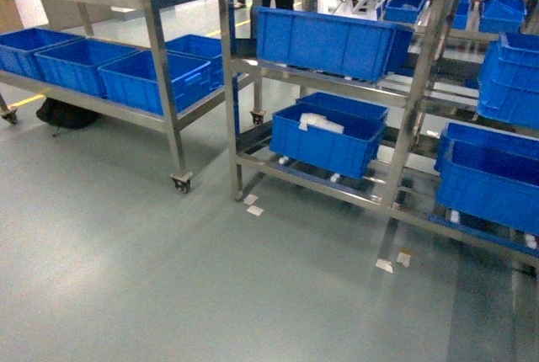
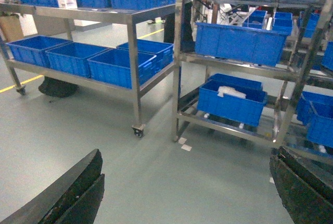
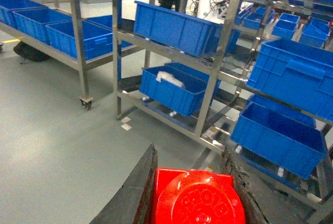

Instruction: Pick red block from blue box to shelf

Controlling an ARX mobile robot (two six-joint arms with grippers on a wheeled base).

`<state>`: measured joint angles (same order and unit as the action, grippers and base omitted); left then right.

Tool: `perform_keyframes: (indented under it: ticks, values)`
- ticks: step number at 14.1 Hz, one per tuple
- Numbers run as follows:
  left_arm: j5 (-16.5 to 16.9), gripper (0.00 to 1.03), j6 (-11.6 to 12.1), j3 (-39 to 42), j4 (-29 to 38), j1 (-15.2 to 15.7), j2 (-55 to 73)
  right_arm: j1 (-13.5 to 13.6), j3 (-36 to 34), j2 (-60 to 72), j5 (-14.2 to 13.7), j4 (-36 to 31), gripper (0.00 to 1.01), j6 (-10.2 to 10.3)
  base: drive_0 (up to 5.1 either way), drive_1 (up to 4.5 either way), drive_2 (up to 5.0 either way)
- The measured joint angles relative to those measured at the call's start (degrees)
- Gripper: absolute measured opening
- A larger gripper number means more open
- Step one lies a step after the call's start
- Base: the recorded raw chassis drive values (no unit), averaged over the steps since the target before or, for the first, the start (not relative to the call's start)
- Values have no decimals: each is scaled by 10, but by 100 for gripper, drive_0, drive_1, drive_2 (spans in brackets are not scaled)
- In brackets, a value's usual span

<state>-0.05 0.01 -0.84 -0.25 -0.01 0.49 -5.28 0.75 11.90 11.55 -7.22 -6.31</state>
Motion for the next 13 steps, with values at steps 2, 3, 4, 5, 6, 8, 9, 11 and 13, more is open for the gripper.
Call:
perform_keyframes:
  ticks: [2,3,4,5,6,8,9,11,13]
  values:
    - [0,98,0,0,0,0,0,0,0,0,0,0,29,0,-156,-156,-156]
    - [0,98,0,0,0,0,0,0,0,0,0,0,29,0,-155,-155,-155]
    - [0,98,0,0,0,0,0,0,0,0,0,0,29,0,-155,-155,-155]
    - [0,98,0,0,0,0,0,0,0,0,0,0,29,0,-157,-157,-157]
    - [0,98,0,0,0,0,0,0,0,0,0,0,29,0,-165,-165,-165]
    - [0,98,0,0,0,0,0,0,0,0,0,0,29,0,-166,-166,-166]
    - [0,98,0,0,0,0,0,0,0,0,0,0,29,0,-162,-162,-162]
    - [0,98,0,0,0,0,0,0,0,0,0,0,29,0,-163,-163,-163]
    - [0,98,0,0,0,0,0,0,0,0,0,0,29,0,-181,-181,-181]
